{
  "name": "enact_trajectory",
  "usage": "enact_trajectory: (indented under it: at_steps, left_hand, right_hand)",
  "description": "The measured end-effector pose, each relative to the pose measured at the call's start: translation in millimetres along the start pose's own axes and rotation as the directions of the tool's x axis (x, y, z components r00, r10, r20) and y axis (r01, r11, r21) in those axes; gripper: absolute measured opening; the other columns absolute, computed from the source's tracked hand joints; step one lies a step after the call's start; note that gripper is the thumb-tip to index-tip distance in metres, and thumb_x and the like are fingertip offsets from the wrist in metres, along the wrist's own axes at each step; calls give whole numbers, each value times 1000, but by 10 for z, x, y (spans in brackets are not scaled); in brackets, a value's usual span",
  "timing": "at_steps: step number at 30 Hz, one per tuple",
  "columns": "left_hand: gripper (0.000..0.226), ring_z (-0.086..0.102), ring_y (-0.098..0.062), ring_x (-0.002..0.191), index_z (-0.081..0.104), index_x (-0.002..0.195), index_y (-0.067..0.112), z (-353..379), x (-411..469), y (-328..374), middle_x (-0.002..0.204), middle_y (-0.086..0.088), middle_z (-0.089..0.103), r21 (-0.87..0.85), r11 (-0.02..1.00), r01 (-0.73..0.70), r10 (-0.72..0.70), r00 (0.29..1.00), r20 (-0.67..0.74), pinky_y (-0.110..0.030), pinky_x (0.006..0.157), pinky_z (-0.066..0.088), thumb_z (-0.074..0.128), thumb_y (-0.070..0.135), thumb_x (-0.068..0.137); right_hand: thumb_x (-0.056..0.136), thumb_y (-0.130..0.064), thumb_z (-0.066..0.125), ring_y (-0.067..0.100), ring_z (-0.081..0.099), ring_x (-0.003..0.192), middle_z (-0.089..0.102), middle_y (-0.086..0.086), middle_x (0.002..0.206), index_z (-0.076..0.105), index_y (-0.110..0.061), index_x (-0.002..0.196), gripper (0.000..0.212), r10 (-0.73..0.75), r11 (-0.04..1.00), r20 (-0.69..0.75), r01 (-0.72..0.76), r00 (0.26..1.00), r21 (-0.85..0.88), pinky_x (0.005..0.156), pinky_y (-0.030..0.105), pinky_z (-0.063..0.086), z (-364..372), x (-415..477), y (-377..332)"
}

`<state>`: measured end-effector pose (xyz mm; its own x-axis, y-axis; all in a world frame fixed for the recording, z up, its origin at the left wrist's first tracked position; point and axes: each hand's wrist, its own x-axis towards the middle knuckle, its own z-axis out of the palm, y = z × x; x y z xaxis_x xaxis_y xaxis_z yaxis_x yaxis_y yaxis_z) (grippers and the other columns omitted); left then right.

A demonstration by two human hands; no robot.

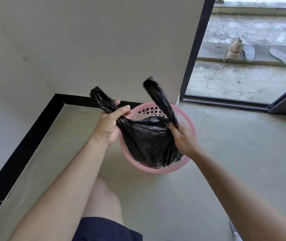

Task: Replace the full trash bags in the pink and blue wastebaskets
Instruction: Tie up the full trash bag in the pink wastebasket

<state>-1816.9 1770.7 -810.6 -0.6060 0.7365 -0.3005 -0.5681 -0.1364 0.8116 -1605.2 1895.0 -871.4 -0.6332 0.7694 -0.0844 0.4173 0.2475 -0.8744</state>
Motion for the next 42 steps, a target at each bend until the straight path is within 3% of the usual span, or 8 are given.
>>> enact_trajectory:
  at_steps: [8, 13, 20, 24, 28, 35, 38, 42]
  left_hand:
    - [32, 67, -19, 111, 70, 109, 19, -118, -37, -348, 118, -6, 71, 313, 948, -51, -17, 978, 209, -26, 88, 53, 75, 38, 84]
    - [43, 69, -20, 107, 70, 110, 10, 136, 28, -437, 105, -1, 75, 485, 875, -18, 34, 999, -24, -28, 91, 54, 60, 48, 93]
    - [43, 35, -11, 36, 42, 65, 20, 393, -57, -345, 46, 8, 28, -290, 941, 175, -174, 984, 32, -27, 54, 50, 43, 42, 102]
    - [21, 14, -11, 50, 40, 75, 18, 288, -65, -313, 58, 4, 23, -141, 955, 259, -244, 963, 114, -23, 45, 29, 36, 31, 90]
    - [9, 20, -15, 64, 39, 82, 15, 181, -73, -298, 72, -2, 26, -66, 956, 287, -269, 942, 200, -30, 61, 34, 38, 24, 80]
    - [22, 37, -11, 62, 55, 98, 7, 171, -48, -462, 67, 0, 34, 520, 849, 92, -336, 854, 397, -27, 63, 40, 68, 0, 81]
    - [2, 30, -10, 55, 69, 90, 16, 208, -55, -512, 66, 7, 46, 538, 841, 51, -325, 843, 428, -26, 56, 38, 70, 18, 90]
    - [41, 24, -10, 49, 67, 112, -1, 186, -9, -561, 58, 6, 31, 453, 868, 205, -362, 885, 292, -26, 50, 35, 63, 35, 93]
  right_hand:
    - [109, -32, 38, 8, 51, 73, 54, -6, 77, 54, -17, 83, 34, 161, 954, -59, -140, 985, 265, 69, 27, 39, -79, -146, -25]
    - [107, -33, 43, 12, 52, 74, 55, 1, 79, 60, 0, 89, 42, 173, 959, 23, -174, 985, 225, 70, 29, 41, -42, -270, -6]
    - [107, -31, 41, 16, 60, 104, 65, -12, 98, 65, -13, 98, 32, 154, 982, 5, -154, 988, 109, 99, 37, 43, 22, -335, 100]
    - [108, -31, 39, 20, 61, 104, 67, 0, 102, 63, -9, 104, 33, 93, 992, -66, -86, 994, 93, 96, 37, 46, -90, -267, 175]
    - [108, -33, 37, -16, 50, 108, 58, -34, 112, 54, -32, 131, 29, -172, 985, -100, 169, 980, -32, 92, 8, 37, -239, -168, 43]
    - [106, -31, 40, 24, 52, 68, 56, 0, 76, 42, -19, 89, 21, -342, 763, 211, 401, 916, -507, 62, 40, 40, -179, 36, -153]
    - [105, -33, 38, 29, 55, 64, 59, 6, 75, 41, -14, 92, 23, -285, 640, 383, 472, 879, -607, 63, 48, 49, -80, 55, -165]
    - [105, -42, 40, 29, 56, 69, 57, 4, 79, 42, -15, 91, 31, -207, 677, 401, 427, 892, -599, 69, 47, 51, -64, 50, -120]
